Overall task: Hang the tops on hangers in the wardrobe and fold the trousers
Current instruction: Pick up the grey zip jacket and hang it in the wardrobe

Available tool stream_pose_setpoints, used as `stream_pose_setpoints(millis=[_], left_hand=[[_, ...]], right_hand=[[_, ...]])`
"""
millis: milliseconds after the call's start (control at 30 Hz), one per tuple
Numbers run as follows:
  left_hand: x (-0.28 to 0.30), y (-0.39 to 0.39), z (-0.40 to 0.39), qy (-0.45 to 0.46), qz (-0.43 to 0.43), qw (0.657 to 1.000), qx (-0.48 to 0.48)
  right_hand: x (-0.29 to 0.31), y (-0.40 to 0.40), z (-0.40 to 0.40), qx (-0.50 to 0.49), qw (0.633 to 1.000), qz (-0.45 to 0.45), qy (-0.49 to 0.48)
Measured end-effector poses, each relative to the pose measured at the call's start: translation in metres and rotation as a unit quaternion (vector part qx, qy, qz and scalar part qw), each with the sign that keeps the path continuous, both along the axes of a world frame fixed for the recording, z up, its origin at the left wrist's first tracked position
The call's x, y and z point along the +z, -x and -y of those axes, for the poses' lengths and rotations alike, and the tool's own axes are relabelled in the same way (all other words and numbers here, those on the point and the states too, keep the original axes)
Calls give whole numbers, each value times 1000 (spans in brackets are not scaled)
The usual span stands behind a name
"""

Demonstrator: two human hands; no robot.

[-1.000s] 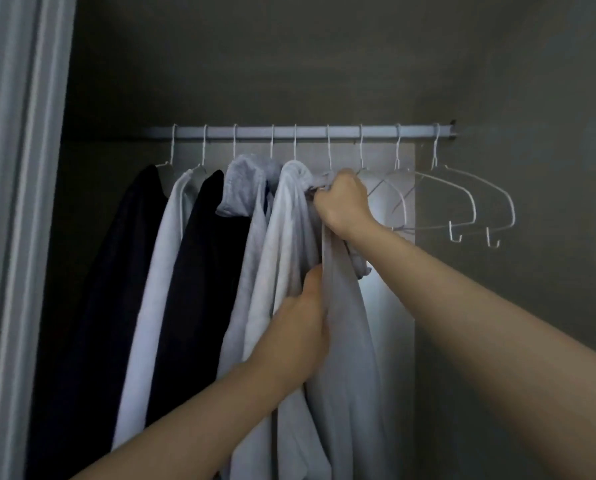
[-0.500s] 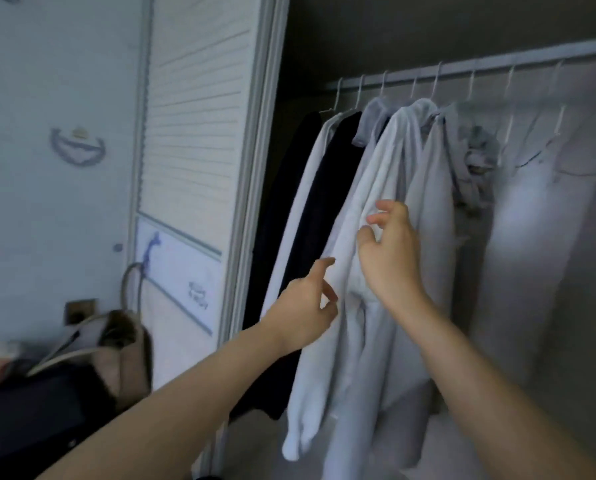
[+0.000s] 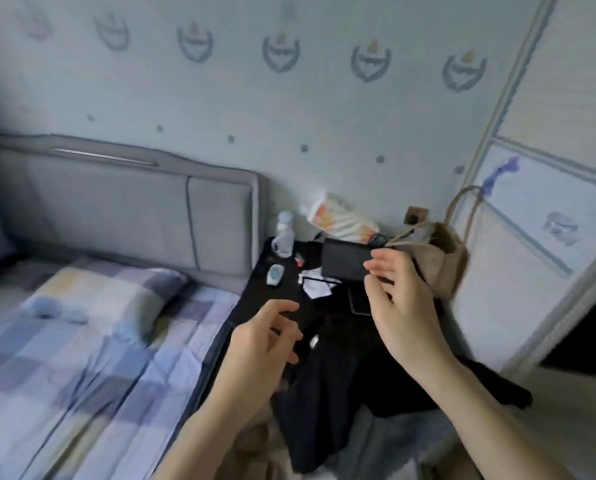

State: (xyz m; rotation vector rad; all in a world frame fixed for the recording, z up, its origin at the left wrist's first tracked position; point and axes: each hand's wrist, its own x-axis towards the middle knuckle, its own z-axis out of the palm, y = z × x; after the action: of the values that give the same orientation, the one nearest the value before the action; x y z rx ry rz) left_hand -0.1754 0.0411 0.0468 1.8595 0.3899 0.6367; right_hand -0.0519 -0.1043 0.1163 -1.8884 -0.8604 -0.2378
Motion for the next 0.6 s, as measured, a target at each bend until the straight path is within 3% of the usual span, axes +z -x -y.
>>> stream_pose_setpoints(millis=[133, 333, 600], left_hand=[[-48, 127, -85, 59, -53, 984, 162], [-116, 293, -167, 131, -122, 931, 318], [-223, 449, -189, 251, -192, 805, 502]], right_hand=[[-49, 84, -127, 143, 986, -71, 38], [-122, 214, -264, 257, 951, -141, 94], [-239, 356, -367, 400, 859, -188, 260]])
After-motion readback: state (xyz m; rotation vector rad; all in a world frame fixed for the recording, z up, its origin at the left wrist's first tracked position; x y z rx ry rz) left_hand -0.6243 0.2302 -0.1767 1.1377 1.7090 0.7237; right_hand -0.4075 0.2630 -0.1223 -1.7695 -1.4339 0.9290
